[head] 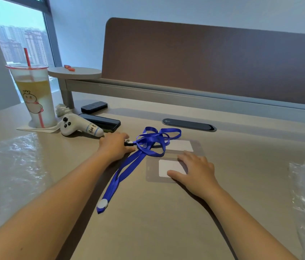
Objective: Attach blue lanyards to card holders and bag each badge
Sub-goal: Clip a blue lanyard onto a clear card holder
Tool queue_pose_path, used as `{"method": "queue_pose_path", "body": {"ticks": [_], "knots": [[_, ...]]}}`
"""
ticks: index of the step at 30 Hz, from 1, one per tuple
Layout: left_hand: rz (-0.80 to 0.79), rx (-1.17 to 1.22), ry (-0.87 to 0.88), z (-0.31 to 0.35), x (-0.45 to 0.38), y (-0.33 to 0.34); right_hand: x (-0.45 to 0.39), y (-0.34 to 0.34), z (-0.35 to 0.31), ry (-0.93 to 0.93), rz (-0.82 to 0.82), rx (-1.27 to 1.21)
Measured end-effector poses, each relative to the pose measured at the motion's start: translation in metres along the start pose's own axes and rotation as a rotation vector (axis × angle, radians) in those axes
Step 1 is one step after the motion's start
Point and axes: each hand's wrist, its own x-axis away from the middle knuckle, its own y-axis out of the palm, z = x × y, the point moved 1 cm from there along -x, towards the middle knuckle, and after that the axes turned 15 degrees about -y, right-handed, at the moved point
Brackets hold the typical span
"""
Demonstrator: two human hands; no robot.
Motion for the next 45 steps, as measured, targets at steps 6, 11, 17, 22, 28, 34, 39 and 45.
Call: {"method": "queue_pose_path", "body": {"ticks": [6, 11, 17, 22, 28, 34, 39, 45], "knots": [[-0.037, 0.072, 0.001, -0.005, 0.011, -0.002, 0.005, -0.003, -0.005, 0.044, -0.040, -0.042], [-0.012, 0.113, -0.007, -0.013, 0.025, -0.007, 0.007, -0.010, -0.007, 0.016, -0.184, -0.040], [-0.052, 0.321, 0.012, -0.015, 0.045, -0.016, 0.013, -0.014, -0.009, 0.037, -0.195, -0.050], [-0.075, 0.423, 0.052, -0.014, 0.065, -0.024, 0.019, -0.014, -0.012, 0.070, -0.128, -0.143], [-0.090, 0.420, 0.095, -0.018, 0.084, -0.044, 0.030, -0.027, -0.018, 0.075, 0.000, -0.381], [0.050, 0.481, 0.123, -0.021, 0.098, -0.079, 0.040, -0.042, -0.028, 0.055, 0.167, -0.645], [-0.076, 0.587, 0.143, -0.019, 0.115, -0.089, 0.043, -0.054, -0.045, -0.045, 0.207, -0.677], [-0.323, 0.558, 0.176, -0.012, 0.137, -0.081, 0.050, -0.052, -0.057, -0.104, 0.203, -0.688]]}}
